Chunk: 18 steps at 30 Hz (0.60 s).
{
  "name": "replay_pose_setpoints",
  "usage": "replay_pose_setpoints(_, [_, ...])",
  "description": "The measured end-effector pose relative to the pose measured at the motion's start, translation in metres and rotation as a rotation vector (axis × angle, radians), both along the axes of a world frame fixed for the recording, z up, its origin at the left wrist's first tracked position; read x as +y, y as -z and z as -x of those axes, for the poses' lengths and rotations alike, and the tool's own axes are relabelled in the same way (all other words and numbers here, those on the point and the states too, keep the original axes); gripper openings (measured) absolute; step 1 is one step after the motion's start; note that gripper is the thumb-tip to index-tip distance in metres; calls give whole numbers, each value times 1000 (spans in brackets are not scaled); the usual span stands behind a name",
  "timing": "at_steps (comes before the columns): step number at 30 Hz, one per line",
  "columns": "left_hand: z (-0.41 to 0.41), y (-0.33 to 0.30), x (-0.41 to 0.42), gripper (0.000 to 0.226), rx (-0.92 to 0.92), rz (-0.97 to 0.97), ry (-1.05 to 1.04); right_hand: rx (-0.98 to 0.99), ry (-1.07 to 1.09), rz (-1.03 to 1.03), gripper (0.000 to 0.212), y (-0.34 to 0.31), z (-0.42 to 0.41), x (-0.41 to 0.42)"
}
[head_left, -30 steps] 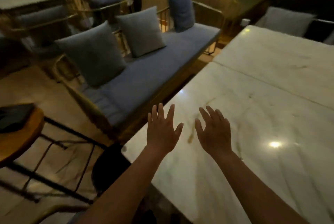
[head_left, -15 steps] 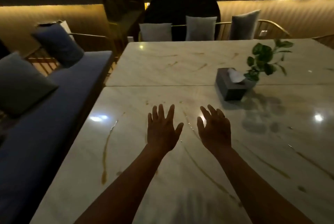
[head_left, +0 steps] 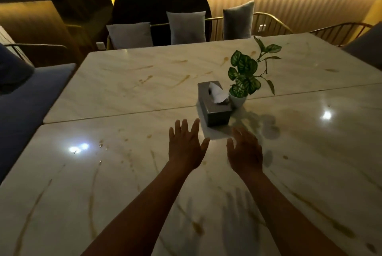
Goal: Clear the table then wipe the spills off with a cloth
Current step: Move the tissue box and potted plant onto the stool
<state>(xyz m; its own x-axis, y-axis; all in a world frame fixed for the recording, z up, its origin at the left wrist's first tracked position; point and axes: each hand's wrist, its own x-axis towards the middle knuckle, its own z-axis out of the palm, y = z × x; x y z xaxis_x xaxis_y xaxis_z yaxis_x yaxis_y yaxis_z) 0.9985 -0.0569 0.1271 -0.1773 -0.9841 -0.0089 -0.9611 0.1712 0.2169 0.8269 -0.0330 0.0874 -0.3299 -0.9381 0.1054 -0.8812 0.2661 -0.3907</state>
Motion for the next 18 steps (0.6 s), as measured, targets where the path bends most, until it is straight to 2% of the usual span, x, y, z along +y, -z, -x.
replay_pose_setpoints(8, [111,53,-99,84,128,-82,-233,78,-102,-205,52,56,91,-97])
replay_pose_setpoints(12, [146,74,-143,104,161,-88,-348,113,-160,-291,54,87,123,-140])
replay_pose_setpoints(16, [170,89,-174,121,195,-53,-441,56,-203,-371,53,113,147,-172])
replay_pose_setpoints(18, [177,94,-183,127,201,-61,-467,101,-215,-384,53,125,151,-177])
